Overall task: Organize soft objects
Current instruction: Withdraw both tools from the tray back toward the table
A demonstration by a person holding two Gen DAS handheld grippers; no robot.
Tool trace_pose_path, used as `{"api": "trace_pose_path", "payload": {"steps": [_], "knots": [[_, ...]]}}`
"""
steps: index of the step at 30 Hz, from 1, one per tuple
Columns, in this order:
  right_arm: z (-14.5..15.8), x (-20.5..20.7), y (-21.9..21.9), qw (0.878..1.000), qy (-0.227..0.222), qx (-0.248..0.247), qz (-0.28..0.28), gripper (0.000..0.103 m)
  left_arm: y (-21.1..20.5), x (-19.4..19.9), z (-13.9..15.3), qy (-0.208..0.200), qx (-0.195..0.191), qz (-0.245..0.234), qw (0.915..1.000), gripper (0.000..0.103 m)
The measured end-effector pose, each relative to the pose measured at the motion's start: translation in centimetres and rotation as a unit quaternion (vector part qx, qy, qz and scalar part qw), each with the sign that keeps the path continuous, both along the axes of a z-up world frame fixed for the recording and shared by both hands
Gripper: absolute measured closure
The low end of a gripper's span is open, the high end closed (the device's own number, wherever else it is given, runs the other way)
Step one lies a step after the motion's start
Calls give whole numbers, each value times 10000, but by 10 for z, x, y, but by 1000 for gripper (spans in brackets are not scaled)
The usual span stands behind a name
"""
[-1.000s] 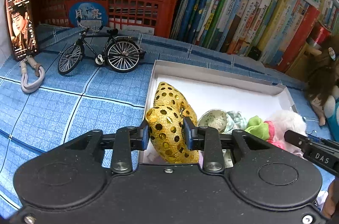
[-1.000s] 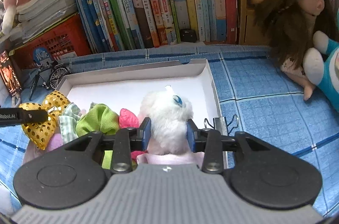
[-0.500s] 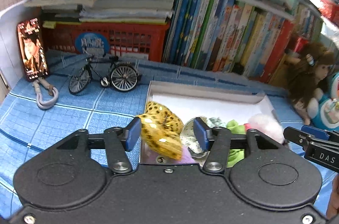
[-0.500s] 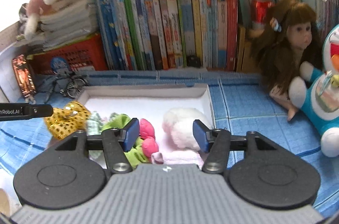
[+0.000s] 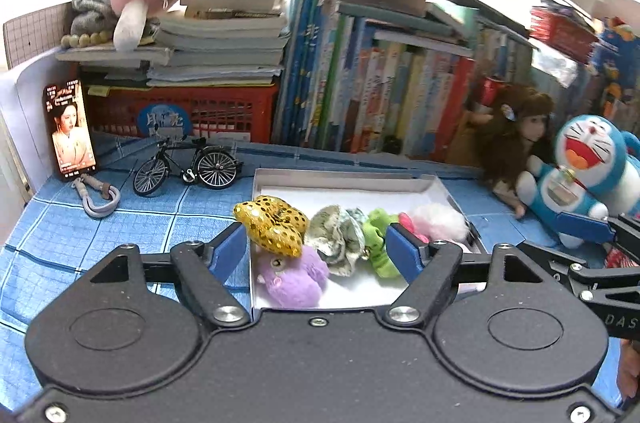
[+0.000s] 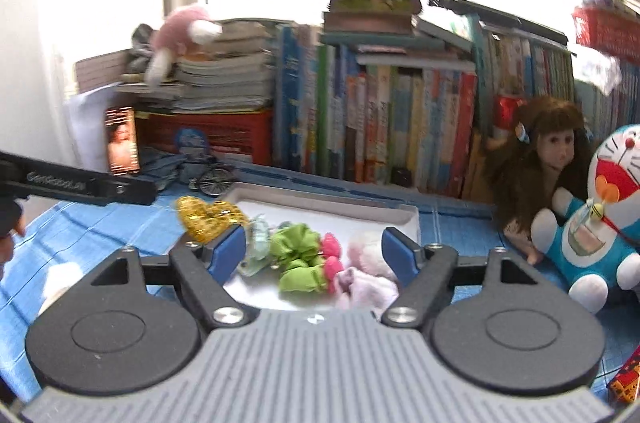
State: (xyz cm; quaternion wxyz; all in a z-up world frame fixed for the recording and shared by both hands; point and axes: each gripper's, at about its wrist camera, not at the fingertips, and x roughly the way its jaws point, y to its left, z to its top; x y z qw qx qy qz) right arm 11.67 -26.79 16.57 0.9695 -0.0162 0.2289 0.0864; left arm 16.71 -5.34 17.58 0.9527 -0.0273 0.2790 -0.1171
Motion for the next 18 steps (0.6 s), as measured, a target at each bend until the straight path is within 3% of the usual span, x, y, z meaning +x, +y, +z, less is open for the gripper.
{"api": "trace_pose_path", "payload": {"steps": [7, 18], "knots": [[-4, -48, 16, 9987, -393, 87, 308, 15, 19, -45, -10, -101, -253, -13, 9996, 24], [-26, -97, 21, 9957, -607, 682, 157, 13, 68, -89, -30, -193, -810, 337, 9960, 21]]}}
